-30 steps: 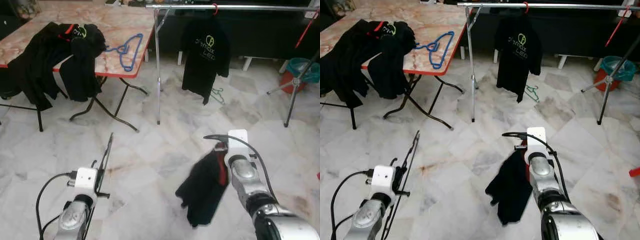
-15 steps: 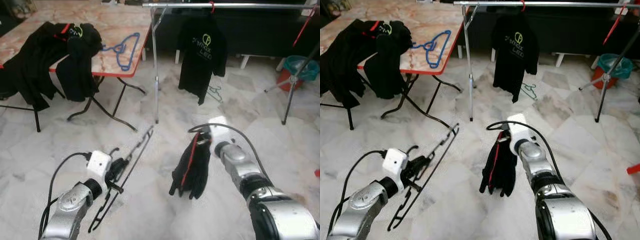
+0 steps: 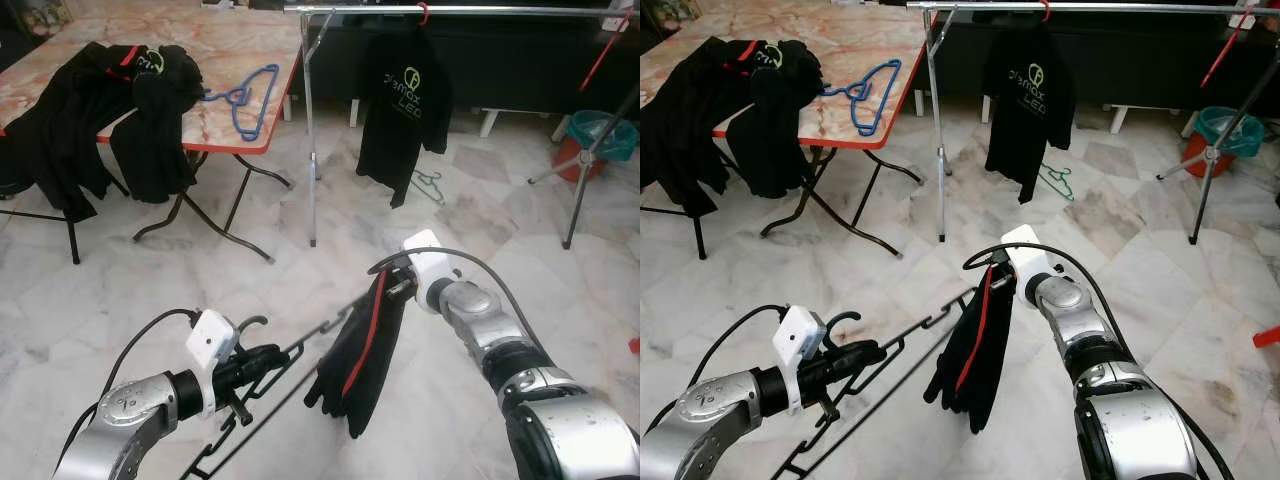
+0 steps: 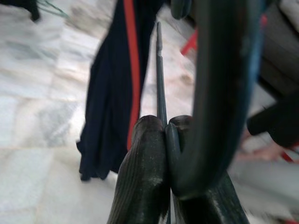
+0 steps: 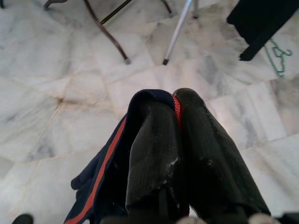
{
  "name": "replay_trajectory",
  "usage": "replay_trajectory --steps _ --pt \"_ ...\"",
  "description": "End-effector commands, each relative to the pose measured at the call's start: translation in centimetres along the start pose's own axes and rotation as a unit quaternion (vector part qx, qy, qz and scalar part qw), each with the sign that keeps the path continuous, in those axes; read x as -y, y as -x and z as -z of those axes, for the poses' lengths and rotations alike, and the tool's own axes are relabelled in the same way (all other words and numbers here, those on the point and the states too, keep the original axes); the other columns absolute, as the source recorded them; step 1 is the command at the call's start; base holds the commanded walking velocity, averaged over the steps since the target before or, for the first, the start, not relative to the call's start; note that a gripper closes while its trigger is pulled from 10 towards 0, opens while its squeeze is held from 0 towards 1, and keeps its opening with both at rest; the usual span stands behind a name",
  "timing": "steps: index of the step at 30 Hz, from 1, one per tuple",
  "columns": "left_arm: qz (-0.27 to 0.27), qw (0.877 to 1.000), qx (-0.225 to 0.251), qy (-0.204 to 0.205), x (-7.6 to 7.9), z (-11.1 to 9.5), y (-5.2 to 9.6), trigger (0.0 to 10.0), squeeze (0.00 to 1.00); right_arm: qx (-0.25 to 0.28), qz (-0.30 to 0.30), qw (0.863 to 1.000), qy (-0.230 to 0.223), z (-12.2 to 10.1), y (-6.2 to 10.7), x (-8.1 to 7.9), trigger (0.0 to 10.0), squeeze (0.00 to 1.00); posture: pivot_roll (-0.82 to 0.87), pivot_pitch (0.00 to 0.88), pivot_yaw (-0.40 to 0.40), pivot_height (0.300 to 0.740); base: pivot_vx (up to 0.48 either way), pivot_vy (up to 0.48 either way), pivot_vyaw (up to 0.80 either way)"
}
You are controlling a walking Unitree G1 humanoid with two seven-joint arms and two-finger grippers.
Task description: Hang hanger
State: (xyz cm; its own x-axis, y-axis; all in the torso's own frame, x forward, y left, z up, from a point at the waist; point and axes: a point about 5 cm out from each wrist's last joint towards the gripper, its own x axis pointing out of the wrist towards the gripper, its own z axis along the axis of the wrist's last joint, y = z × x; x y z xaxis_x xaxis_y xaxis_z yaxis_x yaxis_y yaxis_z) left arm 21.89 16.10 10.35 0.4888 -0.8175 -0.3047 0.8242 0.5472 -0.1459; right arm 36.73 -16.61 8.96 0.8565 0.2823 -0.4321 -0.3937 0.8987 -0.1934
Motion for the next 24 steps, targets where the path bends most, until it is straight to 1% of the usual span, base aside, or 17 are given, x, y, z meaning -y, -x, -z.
replay_trajectory --steps 1,3,5,6,7,9,12,14,15,17,18,20,21,24 --pt "0.027 1.0 -0.009 0.004 0.8 0.1 -0.1 10.0 0.0 0.025 0.015 1.0 -0.003 -1.7 0.0 0.7 10.0 0.0 0.06 0.087 -0.025 0.74 0.0 0.0 0.0" --pt "0.049 0.999 -0.021 -0.003 1.2 0.2 0.0 10.0 0.0 0.024 0.018 1.0 0.004 -1.8 0.0 0.6 10.0 0.0 0.06 0.077 -0.025 0.74 0.0 0.0 0.0" --pt "0.053 0.998 -0.025 -0.007 1.4 0.2 -0.1 10.0 0.0 0.028 0.011 1.0 0.005 -2.2 -0.2 0.3 10.0 0.0 0.06 0.075 -0.024 0.74 0.0 0.0 0.0" --pt "0.049 0.999 -0.02 -0.007 1.3 -0.1 -0.4 10.0 0.0 0.04 -0.005 0.999 0.006 -2.8 -0.3 -0.2 10.0 0.0 0.06 0.075 -0.024 0.74 0.0 0.0 0.0" --pt "0.049 0.999 -0.02 -0.007 1.3 -0.1 -0.4 10.0 0.0 0.04 -0.005 0.999 0.006 -2.8 -0.3 -0.2 10.0 0.0 0.06 0.075 -0.024 0.74 0.0 0.0 0.0" --pt "0.044 0.999 -0.018 -0.007 1.2 -0.2 -0.6 10.0 0.0 0.053 -0.023 0.998 0.006 -3.5 -0.4 -0.8 10.0 0.0 0.06 0.067 -0.023 0.74 0.0 0.0 0.0" --pt "0.027 0.999 -0.033 -0.021 0.8 0.0 -1.1 10.0 0.0 0.069 -0.042 0.996 0.027 -4.6 -0.4 -1.5 10.0 0.0 0.06 0.06 -0.022 0.74 0.0 0.0 0.0" --pt "0.026 0.999 -0.032 -0.022 0.8 0.0 -1.2 10.0 0.0 0.075 -0.054 0.995 0.034 -4.9 -0.4 -1.8 10.0 0.0 0.06 0.059 -0.022 0.74 0.0 0.0 0.0" --pt "0.017 0.999 -0.029 -0.022 0.6 -0.1 -1.3 10.0 0.0 0.079 -0.062 0.994 0.036 -5.1 -0.3 -2.0 10.0 0.0 0.06 0.058 -0.023 0.74 0.0 0.0 0.0" --pt "0.011 0.999 -0.028 -0.025 0.5 -0.1 -1.4 10.0 0.0 0.079 -0.066 0.994 0.04 -5.2 -0.3 -2.2 10.0 0.0 0.06 0.058 -0.023 0.74 0.0 0.0 0.0" --pt "-0.003 0.999 -0.026 -0.033 0.2 -0.2 -1.6 10.0 0.0 0.078 -0.072 0.993 0.048 -5.2 -0.2 -2.3 10.0 0.0 0.06 0.064 -0.024 0.74 0.0 0.0 0.0" --pt "-0.007 0.999 -0.026 -0.034 0.1 -0.3 -1.6 10.0 0.0 0.078 -0.073 0.993 0.049 -5.3 -0.2 -2.3 10.0 0.0 0.06 0.064 -0.024 0.74 0.0 0.0 0.0" --pt "-0.019 0.999 -0.022 -0.035 -0.1 -0.3 -1.8 10.0 0.0 0.074 -0.071 0.994 0.048 -5.0 -0.2 -2.3 10.0 0.0 0.06 0.07 -0.026 0.74 0.0 0.0 0.0" --pt "-0.031 0.999 -0.02 -0.039 -0.4 -0.4 -1.9 10.0 0.0 0.067 -0.067 0.994 0.053 -4.7 -0.1 -2.2 10.0 0.0 0.06 0.076 -0.026 0.74 0.0 0.0 0.0"
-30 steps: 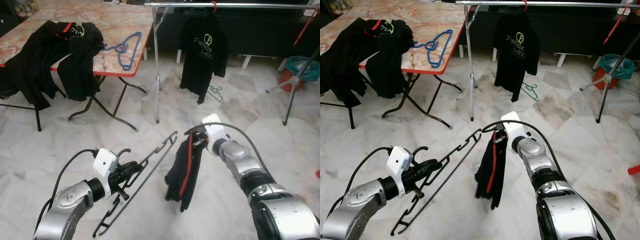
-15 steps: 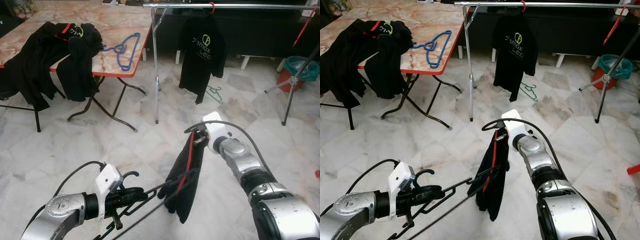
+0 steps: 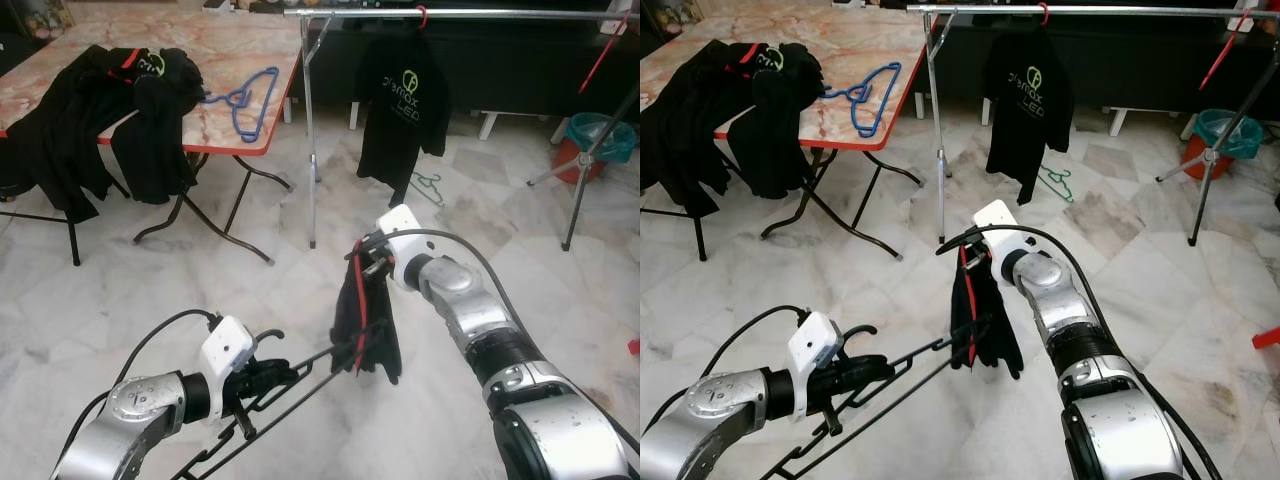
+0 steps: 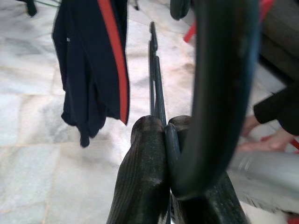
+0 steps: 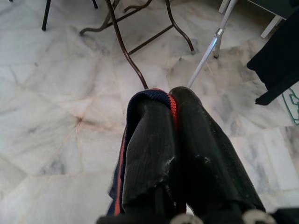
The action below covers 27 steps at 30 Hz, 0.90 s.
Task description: Hang hanger
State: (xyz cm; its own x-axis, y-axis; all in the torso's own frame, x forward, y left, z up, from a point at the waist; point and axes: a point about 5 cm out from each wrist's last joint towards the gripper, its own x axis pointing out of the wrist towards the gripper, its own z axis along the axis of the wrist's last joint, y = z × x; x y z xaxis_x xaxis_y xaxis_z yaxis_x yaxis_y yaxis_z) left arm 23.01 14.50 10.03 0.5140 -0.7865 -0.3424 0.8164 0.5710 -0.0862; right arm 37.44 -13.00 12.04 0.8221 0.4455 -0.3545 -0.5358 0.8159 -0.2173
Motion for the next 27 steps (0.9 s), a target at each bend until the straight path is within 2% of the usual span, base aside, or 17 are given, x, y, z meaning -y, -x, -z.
replay_trajectory --steps 1,4,13,19,24,27 --pt "-0.02 1.0 -0.002 -0.018 -0.5 -0.2 0.0 10.0 0.0 0.006 0.004 1.0 0.008 -0.4 0.2 0.2 10.0 0.0 0.06 0.078 -0.026 0.74 0.0 0.0 0.0" --pt "-0.037 0.999 0.002 -0.024 -0.9 -0.2 0.0 10.0 0.0 0.004 0.005 1.0 0.005 -0.3 0.3 0.3 10.0 0.0 0.06 0.082 -0.024 0.74 0.0 0.0 0.0" --pt "-0.016 1.0 0.006 -0.014 -0.3 -0.4 -0.3 10.0 0.0 0.001 0.003 1.0 0.005 -0.3 0.3 0.0 10.0 0.0 0.06 0.089 -0.023 0.74 0.0 0.0 0.0" --pt "-0.055 0.998 -0.003 -0.031 -0.9 0.0 -0.9 10.0 0.0 0.014 -0.014 1.0 0.014 -1.2 0.3 -0.7 10.0 0.0 0.05 0.094 -0.023 0.74 0.0 0.0 0.0" --pt "-0.107 0.993 -0.004 -0.04 -2.0 0.0 -1.1 10.0 0.0 0.018 -0.027 0.999 0.026 -1.5 0.3 -1.3 10.0 0.0 0.05 0.096 -0.024 0.74 0.0 0.0 0.0" --pt "-0.142 0.989 0.012 -0.048 -2.8 -0.5 -1.1 10.0 0.0 0.019 -0.036 0.999 0.03 -1.7 0.4 -1.7 10.0 0.0 0.05 0.097 -0.024 0.74 0.0 0.0 0.0"
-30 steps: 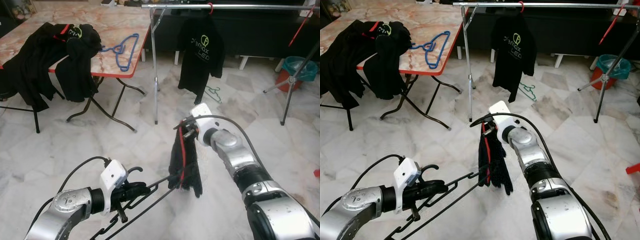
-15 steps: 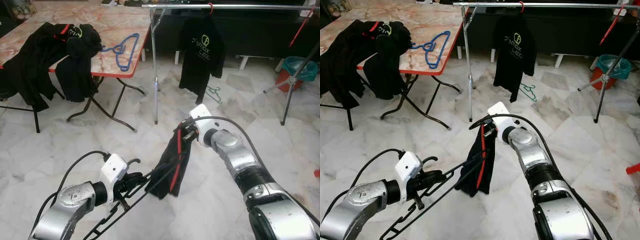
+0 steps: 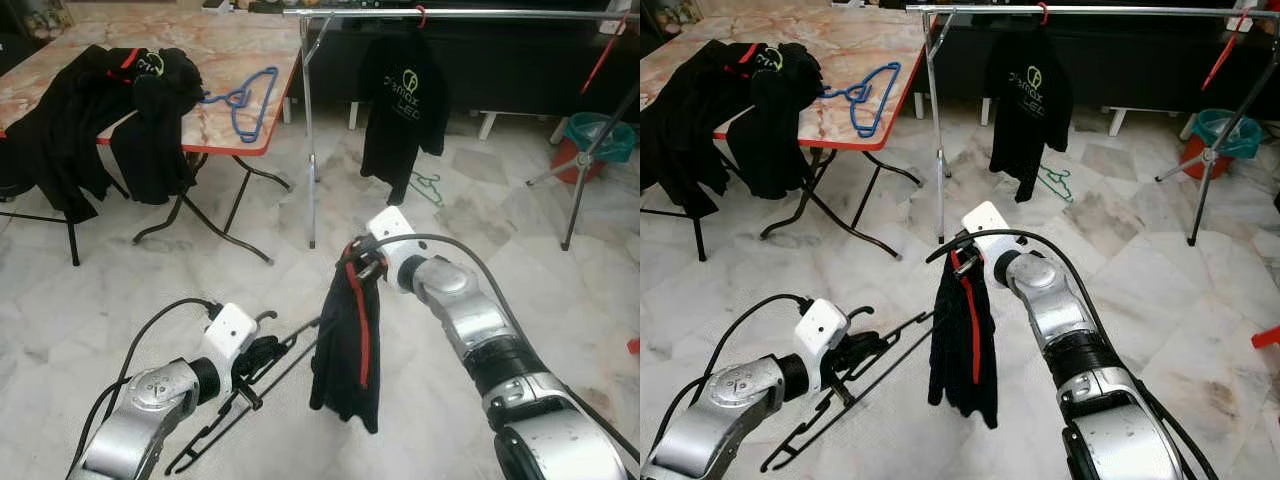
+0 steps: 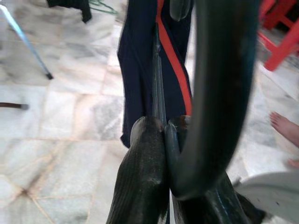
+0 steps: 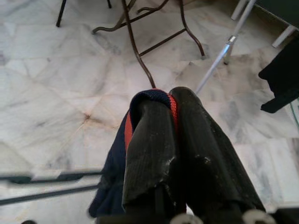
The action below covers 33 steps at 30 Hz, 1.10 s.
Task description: Hang hanger
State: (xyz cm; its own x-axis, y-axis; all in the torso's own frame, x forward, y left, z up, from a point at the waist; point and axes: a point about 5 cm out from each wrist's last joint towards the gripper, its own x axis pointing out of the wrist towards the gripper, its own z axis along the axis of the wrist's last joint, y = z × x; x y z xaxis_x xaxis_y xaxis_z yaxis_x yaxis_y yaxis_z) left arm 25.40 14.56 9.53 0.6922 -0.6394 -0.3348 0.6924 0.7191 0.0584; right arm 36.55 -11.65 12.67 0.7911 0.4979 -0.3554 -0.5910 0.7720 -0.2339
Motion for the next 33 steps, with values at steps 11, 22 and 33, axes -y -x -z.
replay_trajectory --steps 11,22,33 --pt "0.051 0.997 0.045 0.027 0.9 -1.4 0.3 10.0 0.0 0.0 0.006 1.0 0.002 -0.2 0.3 0.1 10.0 0.0 0.05 0.095 -0.026 0.74 0.0 0.0 0.0" --pt "0.093 0.993 0.05 0.049 1.9 -1.6 0.6 10.0 0.0 -0.007 0.015 1.0 0.001 -0.1 0.1 -0.1 10.0 0.0 0.06 0.096 -0.027 0.74 0.0 0.0 0.0" --pt "-0.029 0.997 0.069 0.025 -0.4 -2.4 -1.0 10.0 0.0 0.0 -0.019 1.0 0.003 -0.2 0.2 -2.1 10.0 0.0 0.06 0.096 -0.025 0.74 0.0 0.0 0.0"
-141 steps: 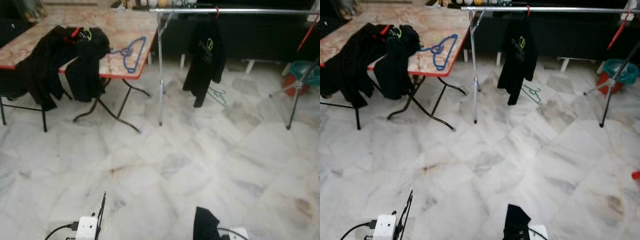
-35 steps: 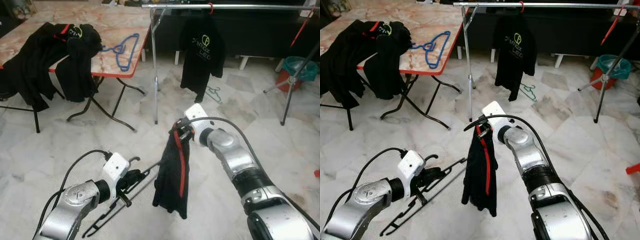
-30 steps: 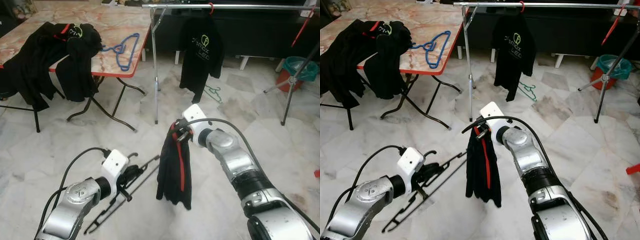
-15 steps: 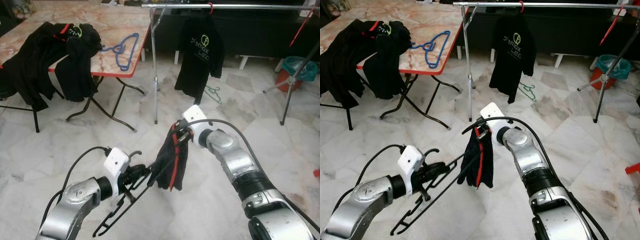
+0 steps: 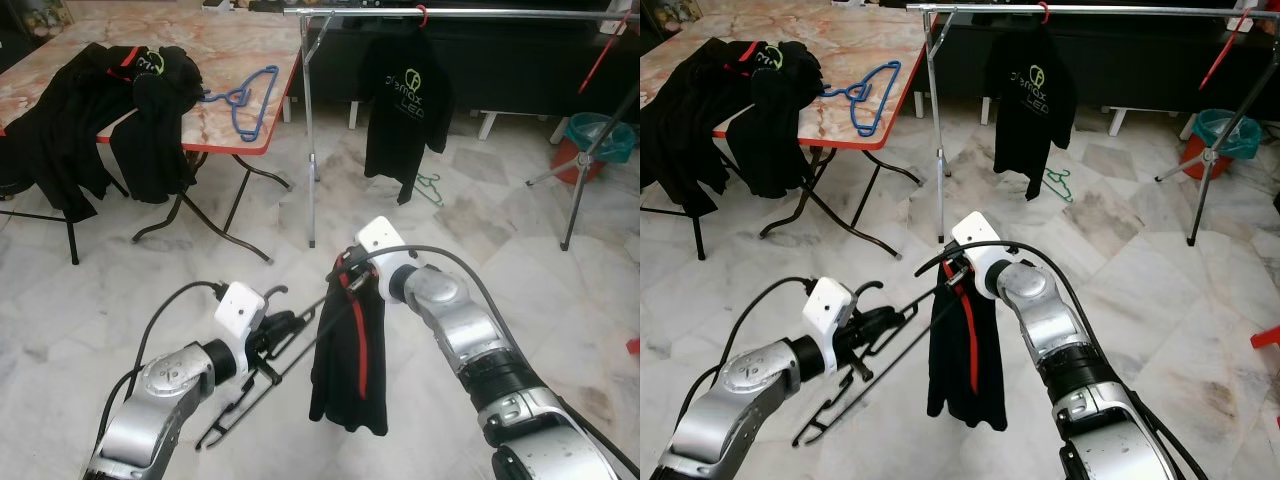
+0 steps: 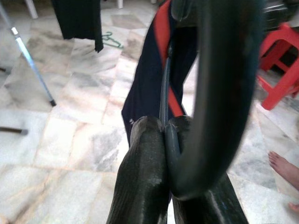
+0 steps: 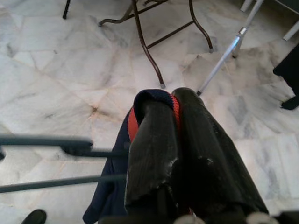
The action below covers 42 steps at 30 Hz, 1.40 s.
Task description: Hang hanger
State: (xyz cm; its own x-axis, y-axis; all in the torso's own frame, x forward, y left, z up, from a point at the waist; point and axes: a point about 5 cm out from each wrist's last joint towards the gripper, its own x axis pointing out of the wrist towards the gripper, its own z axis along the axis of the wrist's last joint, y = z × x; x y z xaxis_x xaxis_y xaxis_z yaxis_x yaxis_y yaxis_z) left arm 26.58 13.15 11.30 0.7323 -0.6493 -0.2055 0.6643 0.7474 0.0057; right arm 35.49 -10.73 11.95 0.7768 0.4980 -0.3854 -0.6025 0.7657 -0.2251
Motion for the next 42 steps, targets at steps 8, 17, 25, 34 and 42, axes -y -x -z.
replay_trajectory --steps 8,17,25,34,42 --pt "-0.012 0.999 -0.04 -0.018 -0.3 1.1 0.2 10.0 0.0 0.015 -0.01 1.0 0.002 -0.9 0.4 -1.0 10.0 0.0 0.05 0.096 -0.022 0.74 0.0 0.0 0.0" --pt "-0.068 0.995 -0.064 -0.04 -1.8 1.7 0.5 10.0 0.0 0.015 0.019 1.0 -0.004 -1.1 0.4 -0.2 10.0 0.0 0.06 0.095 -0.026 0.74 0.0 0.0 0.0" --pt "-0.099 0.993 -0.056 -0.043 -2.4 1.4 0.0 10.0 0.0 0.015 0.025 1.0 -0.004 -1.4 0.6 -0.3 10.0 0.0 0.06 0.096 -0.028 0.74 0.0 0.0 0.0" --pt "-0.014 0.999 -0.029 -0.015 -0.3 1.1 -0.1 10.0 0.0 0.048 -0.026 0.999 -0.001 -2.9 0.7 -2.0 10.0 0.0 0.06 0.097 -0.028 0.74 0.0 0.0 0.0" --pt "0.076 0.997 -0.031 0.012 1.4 1.2 0.7 10.0 0.0 0.052 -0.03 0.998 0.006 -3.4 0.9 -2.0 10.0 0.0 0.05 0.097 -0.027 0.74 0.0 0.0 0.0"
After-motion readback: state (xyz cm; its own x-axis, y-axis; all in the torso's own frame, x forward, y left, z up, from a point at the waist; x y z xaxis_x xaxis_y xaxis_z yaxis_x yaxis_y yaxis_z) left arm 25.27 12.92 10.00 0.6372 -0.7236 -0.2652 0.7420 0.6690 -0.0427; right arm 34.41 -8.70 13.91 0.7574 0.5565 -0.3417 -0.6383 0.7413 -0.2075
